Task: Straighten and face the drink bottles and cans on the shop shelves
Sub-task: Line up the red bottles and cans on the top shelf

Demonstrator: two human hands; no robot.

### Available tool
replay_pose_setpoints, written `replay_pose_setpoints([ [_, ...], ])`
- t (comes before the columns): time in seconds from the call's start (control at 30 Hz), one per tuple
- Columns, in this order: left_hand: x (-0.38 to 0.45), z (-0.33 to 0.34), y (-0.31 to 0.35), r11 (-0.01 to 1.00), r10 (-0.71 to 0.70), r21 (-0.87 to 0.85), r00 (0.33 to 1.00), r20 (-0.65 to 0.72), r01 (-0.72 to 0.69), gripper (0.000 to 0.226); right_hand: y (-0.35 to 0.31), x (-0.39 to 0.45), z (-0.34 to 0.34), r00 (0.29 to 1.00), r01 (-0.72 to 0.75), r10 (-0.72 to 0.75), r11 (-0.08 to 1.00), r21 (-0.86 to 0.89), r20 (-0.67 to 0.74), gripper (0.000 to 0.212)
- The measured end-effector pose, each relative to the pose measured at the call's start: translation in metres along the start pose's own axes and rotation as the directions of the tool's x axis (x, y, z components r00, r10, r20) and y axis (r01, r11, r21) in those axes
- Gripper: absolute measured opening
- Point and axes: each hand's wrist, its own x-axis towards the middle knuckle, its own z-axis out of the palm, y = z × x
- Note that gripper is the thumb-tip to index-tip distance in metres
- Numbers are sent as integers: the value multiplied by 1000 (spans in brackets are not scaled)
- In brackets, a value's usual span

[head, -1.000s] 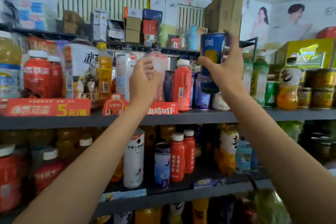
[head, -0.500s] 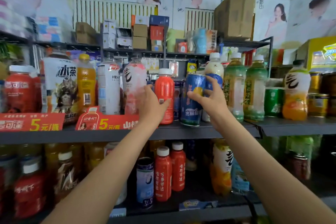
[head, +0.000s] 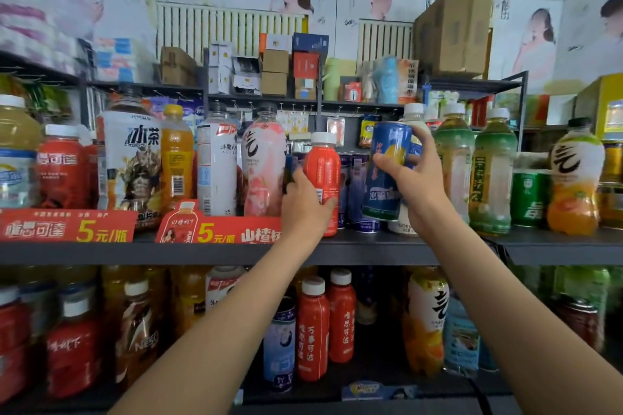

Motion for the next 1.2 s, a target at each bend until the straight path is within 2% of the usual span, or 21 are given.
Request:
replay_pose_setpoints([
  [0.13, -3, 18, 7, 997, 49, -54, 999, 21, -47, 75, -1, 1, 2, 999, -10, 9, 1000, 21, 36, 66],
  [0.3, -1, 28, 11, 993, 56, -111, 996, 64, -48, 69, 10, -5, 1, 997, -15, 18, 999, -32, 70, 69],
  [0.37, -4, 21, 7, 989, 102, -114, 992, 80, -92, 70, 11, -6, 0, 997, -9, 14, 998, -57, 82, 71],
  [0.4, -7, 13, 5, 985, 146, -97, 988, 47, -141, 69, 11, -8, 0, 996, 5, 1, 998, -67, 86, 72],
  [0.47, -7, -10, -3, 966, 241, -48, 951, -191, -254, 57, 6, -9, 0, 995, 45, -38, 996, -75, 93, 70],
  [0.53, 2, -37, -13, 974, 184, -44, 882, -433, -224, 47, -2, -10, 4, 991, 76, -70, 996, -47, 116, 70],
  [0.57, 10, -47, -21, 987, 103, -65, 879, -466, -150, 49, -7, -9, 7, 986, 90, -86, 996, -19, 140, 71],
  [0.6, 19, -52, -28, 996, 12, -71, 906, -423, -46, 54, -12, -9, 13, 979, 107, -107, 994, 9, 171, 72],
  [0.67, 30, -50, -37, 992, -118, 14, 967, -226, 124, 69, -21, -6, 30, 958, 163, -159, 987, 2, 238, 71],
  [0.73, 34, -43, -40, 982, -166, 77, 979, -116, 175, 73, -27, -4, 49, 940, 228, -200, 971, -73, 278, 65],
  [0.87, 41, -51, -48, 980, -185, 56, 980, -76, 190, 65, -30, 2, 80, 931, 299, -231, 928, -225, 284, 54],
  [1.0, 42, -77, -64, 978, -190, 79, 980, -57, 194, 63, -21, 5, 102, 922, 332, -226, 878, -343, 314, 52],
  [1.2, 40, -96, -74, 981, -149, 122, 988, -27, 151, 61, 3, 5, 131, 930, 298, -150, 840, -452, 335, 54],
])
